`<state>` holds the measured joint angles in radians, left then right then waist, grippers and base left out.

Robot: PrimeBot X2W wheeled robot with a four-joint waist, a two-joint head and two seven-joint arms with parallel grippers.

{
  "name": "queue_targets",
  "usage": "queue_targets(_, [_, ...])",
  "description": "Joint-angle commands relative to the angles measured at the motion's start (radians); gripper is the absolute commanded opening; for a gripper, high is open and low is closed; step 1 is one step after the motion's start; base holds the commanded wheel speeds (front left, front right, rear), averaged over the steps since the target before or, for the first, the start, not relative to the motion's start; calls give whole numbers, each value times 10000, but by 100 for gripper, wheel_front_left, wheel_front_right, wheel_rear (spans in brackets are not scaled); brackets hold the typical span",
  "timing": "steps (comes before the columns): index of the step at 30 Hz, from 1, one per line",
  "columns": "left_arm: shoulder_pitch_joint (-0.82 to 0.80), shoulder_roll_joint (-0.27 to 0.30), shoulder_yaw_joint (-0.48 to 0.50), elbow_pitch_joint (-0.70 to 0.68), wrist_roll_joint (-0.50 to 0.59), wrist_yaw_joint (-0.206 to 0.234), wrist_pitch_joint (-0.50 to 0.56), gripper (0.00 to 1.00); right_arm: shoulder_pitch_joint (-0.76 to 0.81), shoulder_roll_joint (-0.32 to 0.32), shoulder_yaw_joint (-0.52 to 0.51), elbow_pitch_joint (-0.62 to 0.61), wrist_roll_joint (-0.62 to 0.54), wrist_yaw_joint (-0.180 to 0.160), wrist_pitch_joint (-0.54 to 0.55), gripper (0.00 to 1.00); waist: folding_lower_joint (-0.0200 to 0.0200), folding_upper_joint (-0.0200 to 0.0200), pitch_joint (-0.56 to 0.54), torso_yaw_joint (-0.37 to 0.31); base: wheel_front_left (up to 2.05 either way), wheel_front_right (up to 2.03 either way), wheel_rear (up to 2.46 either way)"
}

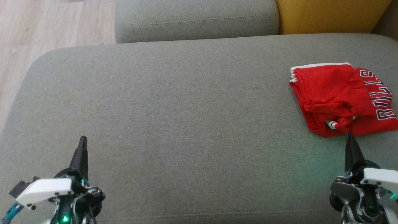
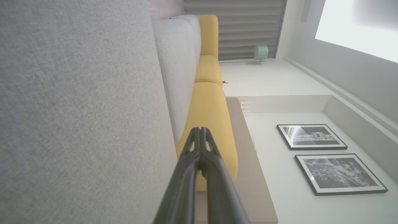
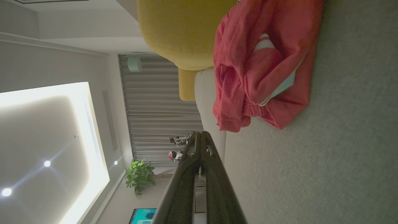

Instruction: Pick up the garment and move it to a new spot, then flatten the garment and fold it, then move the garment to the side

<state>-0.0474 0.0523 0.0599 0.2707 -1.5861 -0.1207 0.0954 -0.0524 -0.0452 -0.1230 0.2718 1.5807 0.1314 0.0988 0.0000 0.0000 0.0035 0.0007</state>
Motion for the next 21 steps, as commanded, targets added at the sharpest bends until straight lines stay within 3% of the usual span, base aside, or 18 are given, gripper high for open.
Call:
queue_targets(1, [-599, 51, 446, -255, -302, -100, 104, 0, -548, -111, 169, -274, 342, -7, 82, 0, 0, 0, -4, -7, 0, 0, 0])
queue_targets(21, [-601, 34, 471, -255, -281, -100, 124, 0, -550, -96, 147, -273, 324, -7, 100, 0, 0, 0, -4, -7, 0, 0, 0])
